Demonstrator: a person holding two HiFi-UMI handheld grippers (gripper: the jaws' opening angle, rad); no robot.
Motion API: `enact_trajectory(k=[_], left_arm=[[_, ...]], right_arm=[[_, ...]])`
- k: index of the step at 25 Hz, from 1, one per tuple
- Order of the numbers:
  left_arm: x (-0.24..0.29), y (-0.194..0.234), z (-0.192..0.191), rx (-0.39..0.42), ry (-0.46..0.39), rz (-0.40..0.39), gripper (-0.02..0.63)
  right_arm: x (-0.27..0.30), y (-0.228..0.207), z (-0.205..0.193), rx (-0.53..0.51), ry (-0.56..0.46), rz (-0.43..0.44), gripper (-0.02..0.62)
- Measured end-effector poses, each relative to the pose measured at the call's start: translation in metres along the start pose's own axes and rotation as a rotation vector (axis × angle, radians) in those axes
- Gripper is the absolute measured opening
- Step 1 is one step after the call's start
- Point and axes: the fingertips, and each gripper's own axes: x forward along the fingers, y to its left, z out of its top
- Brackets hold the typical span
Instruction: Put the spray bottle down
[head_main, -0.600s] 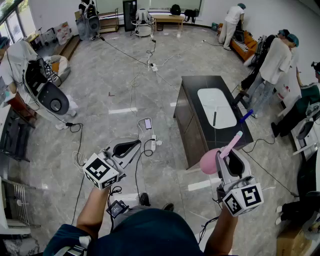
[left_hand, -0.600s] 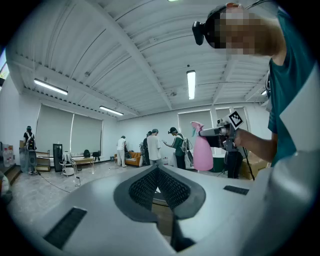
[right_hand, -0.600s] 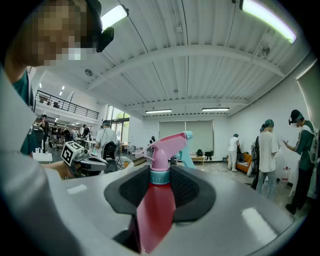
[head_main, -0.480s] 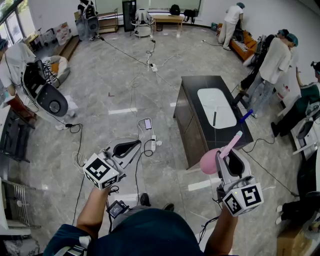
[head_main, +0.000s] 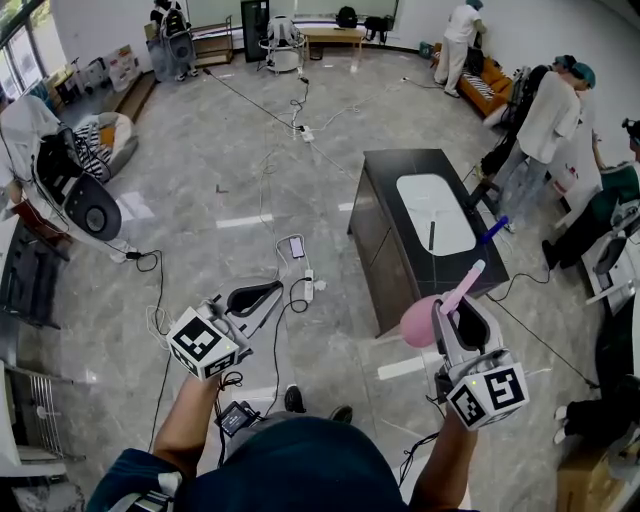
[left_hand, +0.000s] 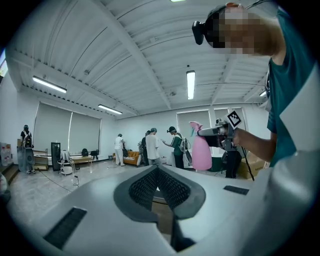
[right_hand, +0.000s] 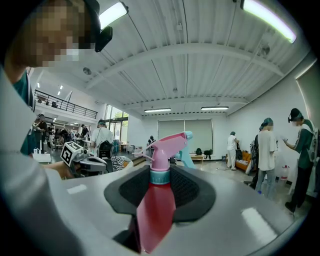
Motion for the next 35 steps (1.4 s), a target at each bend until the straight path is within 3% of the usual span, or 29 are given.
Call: enact_trajectory(k=[10,17,35], left_arm=[[0.001,0.024,-0.013,-0.006,0.006,-0.038,0.006],[0.023,0.031,-0.022,-0.017,0.031,-0.05,0.006],[0.148,0.065,-0.008,-0.028,0.055,0.074,0.006]], right_arm=[[0.03,0.009,-0.006,0.03,-0.002,-0.008,0.138],[0.059,-0.008,-0.013,0.039,0.011,0.016,0.138],[0.141,-0.138,-0.017,0.064,0.012,0.149,0.138]])
